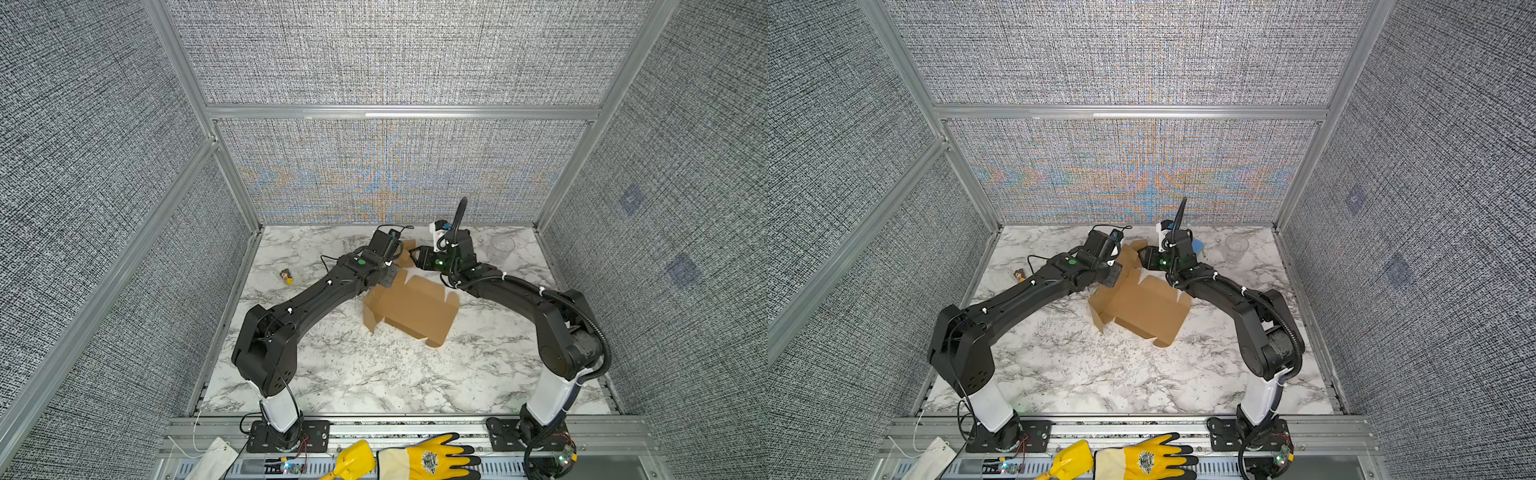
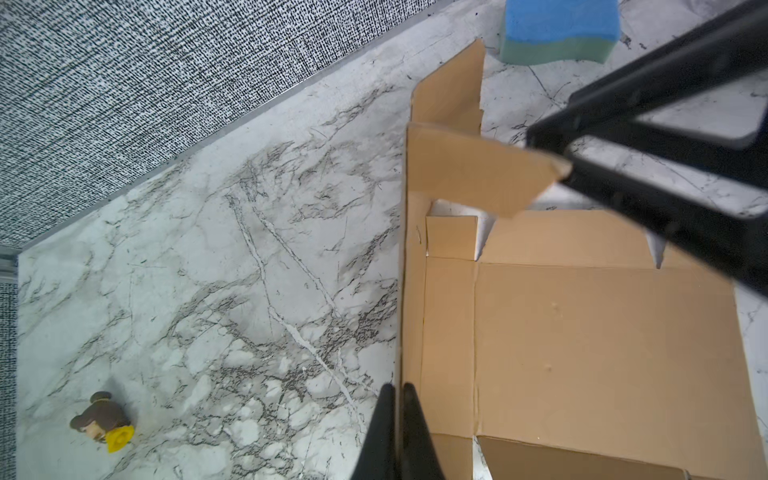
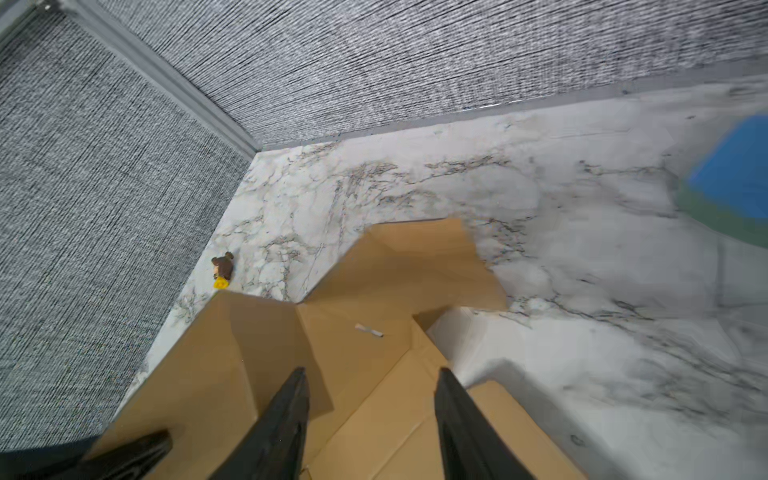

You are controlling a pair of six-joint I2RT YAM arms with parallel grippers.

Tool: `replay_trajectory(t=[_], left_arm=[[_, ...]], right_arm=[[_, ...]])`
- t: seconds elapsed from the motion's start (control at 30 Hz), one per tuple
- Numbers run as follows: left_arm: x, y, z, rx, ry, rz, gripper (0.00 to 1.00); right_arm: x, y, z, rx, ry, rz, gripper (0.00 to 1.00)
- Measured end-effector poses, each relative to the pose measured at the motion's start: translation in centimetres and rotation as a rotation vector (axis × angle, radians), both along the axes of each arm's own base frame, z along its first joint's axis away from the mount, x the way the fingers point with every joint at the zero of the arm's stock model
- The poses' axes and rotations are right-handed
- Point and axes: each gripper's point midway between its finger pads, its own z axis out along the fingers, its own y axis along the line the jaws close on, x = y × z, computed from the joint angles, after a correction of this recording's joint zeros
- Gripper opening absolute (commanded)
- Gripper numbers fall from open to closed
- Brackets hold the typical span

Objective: Fold the paper box

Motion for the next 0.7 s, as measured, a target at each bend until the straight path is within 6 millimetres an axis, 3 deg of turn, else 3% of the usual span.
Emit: replay_trajectory(t=[0.2,0.5,0.7], left_arm=[[0.7,0.8,-0.4,0.122,-0.025,0.038,0.0],[-0.3,1.1,-2.6,0.374,-0.034,0.036,0.0],[-0.5,2.1,-2.3,0.496,-0.073,0.058,0.0]], right_arm=[[0.6,-3.3,-1.4,0.019,0.035,-0.047,0.51],[2.2,-5.3,-2.5,0.112,0.061,-0.066,0.51],[2.9,-5.5,-3.2,0.156,0.074,-0.045,0.52]])
